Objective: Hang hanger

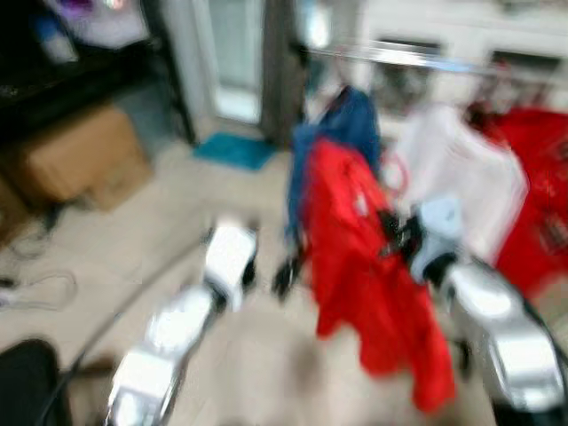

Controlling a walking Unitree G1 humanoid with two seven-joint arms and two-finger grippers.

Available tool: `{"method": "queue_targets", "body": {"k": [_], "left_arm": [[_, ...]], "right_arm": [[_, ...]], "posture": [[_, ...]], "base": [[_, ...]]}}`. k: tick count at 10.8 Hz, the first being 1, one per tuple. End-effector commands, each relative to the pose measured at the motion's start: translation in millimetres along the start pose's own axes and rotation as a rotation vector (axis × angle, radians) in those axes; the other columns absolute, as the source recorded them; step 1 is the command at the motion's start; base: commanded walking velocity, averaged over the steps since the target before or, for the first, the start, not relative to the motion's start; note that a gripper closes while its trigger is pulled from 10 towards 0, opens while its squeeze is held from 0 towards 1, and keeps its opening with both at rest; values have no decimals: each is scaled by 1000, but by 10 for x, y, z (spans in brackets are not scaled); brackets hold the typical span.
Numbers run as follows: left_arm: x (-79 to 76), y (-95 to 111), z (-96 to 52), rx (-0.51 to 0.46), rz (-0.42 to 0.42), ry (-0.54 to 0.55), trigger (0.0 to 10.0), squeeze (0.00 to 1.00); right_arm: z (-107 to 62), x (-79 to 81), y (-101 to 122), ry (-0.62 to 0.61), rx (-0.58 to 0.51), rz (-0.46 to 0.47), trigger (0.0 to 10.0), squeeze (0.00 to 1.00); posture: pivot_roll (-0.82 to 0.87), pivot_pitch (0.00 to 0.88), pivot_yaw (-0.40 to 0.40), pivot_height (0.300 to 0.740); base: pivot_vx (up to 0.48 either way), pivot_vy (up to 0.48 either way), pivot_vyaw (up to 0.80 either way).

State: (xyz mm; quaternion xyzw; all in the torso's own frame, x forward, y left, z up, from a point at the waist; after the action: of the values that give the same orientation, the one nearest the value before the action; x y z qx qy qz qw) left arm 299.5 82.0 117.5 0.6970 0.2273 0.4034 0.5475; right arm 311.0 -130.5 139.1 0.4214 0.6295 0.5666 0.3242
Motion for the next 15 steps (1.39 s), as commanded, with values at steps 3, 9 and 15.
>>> {"method": "queue_targets", "body": {"k": [3,9,15], "left_arm": [[154,4,170,21,75,64,10000,0],[334,137,363,-51,87,146,10000,0],[403,123,465,-60,56,171,10000,0]], "right_arm": [[23,205,260,119,-87,-18,0,0],[-10,335,308,207,-101,-13,0,0],[-85,407,376,248,-135,19,0,0]], "posture": [[-71,0,25,740],[-86,0,27,740],[-105,0,29,740]], "base": [[0,0,0],[0,0,0],[0,0,0]]}}
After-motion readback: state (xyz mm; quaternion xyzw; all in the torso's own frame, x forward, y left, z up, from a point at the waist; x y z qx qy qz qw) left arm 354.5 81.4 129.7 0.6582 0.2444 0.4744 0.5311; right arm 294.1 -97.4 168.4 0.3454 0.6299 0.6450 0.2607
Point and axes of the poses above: a point about 5 cm out from each wrist's last joint towards the gripper, its own z axis pointing out of the wrist towards the gripper, its own y axis along the axis of the wrist's last joint, x = y × z, the point moved 5 cm from there along z, pointing out of the wrist towards the gripper, and after that the axes turned 9 degrees about z, right-handed, at the moved point
